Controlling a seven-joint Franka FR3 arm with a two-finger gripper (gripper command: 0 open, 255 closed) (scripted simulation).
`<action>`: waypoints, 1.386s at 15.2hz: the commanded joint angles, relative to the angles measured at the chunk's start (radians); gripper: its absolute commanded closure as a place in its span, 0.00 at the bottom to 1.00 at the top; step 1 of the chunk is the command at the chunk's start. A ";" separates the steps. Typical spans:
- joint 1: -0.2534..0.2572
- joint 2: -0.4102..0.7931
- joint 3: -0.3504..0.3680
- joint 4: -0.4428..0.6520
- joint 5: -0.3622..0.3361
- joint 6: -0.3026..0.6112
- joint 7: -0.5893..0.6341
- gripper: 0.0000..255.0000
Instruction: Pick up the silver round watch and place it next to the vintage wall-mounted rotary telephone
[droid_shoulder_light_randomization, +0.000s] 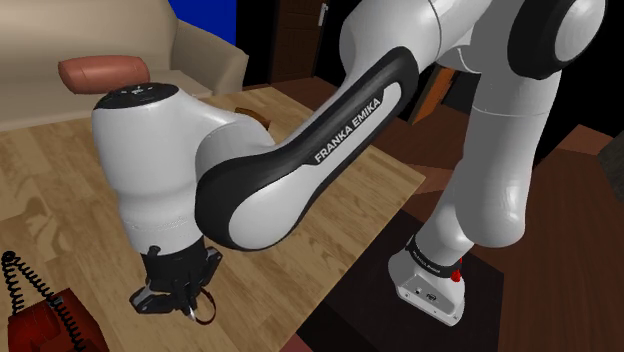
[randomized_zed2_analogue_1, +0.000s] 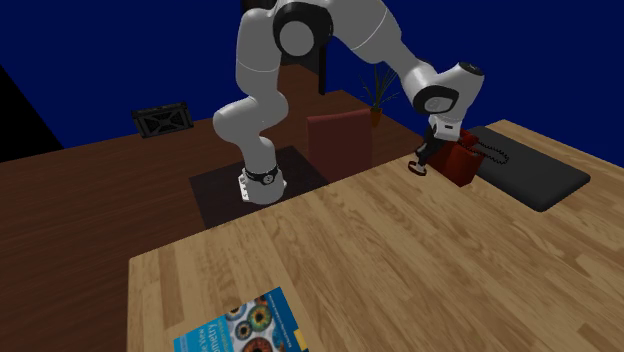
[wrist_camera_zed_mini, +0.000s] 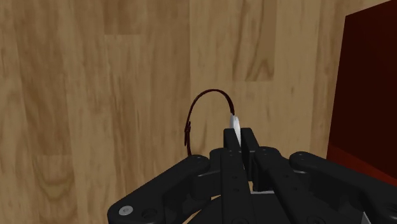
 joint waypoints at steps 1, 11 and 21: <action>0.010 0.020 -0.009 -0.003 -0.016 0.020 0.010 1.00; 0.027 0.058 -0.030 -0.013 -0.046 0.062 0.024 1.00; -0.008 -0.005 0.002 0.017 0.005 -0.022 -0.010 0.00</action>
